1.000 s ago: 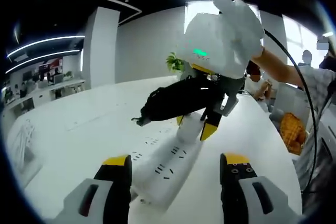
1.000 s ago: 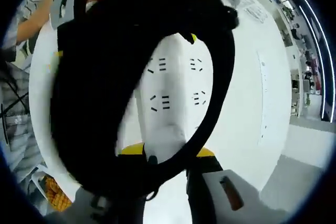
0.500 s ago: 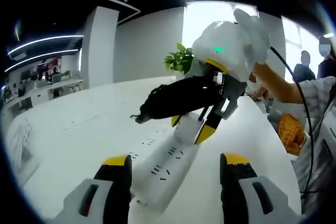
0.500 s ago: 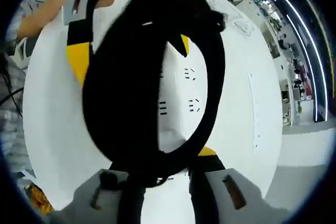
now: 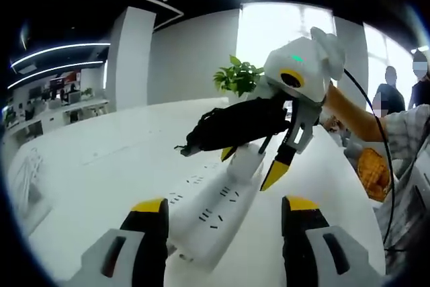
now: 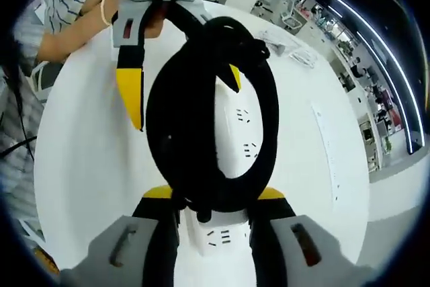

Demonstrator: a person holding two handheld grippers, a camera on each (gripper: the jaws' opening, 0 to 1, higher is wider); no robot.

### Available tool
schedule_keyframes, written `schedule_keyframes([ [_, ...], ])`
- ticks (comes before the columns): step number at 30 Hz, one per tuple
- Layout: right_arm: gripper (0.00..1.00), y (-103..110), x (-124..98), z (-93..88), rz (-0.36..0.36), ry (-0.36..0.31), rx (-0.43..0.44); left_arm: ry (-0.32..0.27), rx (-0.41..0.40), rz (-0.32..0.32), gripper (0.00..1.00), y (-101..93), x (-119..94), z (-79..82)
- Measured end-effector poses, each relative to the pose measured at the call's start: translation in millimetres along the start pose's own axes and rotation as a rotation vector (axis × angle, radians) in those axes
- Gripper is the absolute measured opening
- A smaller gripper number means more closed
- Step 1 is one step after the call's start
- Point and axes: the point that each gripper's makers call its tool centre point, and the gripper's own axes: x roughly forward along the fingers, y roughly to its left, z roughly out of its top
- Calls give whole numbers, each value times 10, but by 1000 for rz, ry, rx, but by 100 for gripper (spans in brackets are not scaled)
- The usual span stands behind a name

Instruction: Straighten the power strip on the desk, plug the charger into it

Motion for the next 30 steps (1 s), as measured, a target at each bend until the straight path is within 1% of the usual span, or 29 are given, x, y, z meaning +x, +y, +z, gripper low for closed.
schedule_keyframes([
  [3,42,16,5,4,1,-20,9,-1,1,-4,69,-20,4,0],
  [6,44,8,13,6,-13,-44,17,0,0,-5,69,-22,11,-5],
  [8,45,-1,20,25,-21,-69,40,2,-2,-4,69,-22,15,-15],
  [13,52,22,41,58,-15,-122,75,5,-14,-4,69,-10,26,-46],
  [17,57,34,45,94,-14,-177,111,4,-11,3,69,19,33,-41],
  [22,63,0,26,124,-33,-241,144,-19,2,10,69,26,29,4],
  [23,64,-26,10,134,-49,-262,148,-21,1,11,69,30,29,9],
  [25,65,-50,-17,156,-58,-296,163,-23,0,11,69,40,29,17],
  [28,69,-81,-43,211,-57,-353,198,-24,1,12,69,32,29,16],
  [30,73,-80,-49,235,-54,-383,203,-25,3,13,69,28,31,16],
])
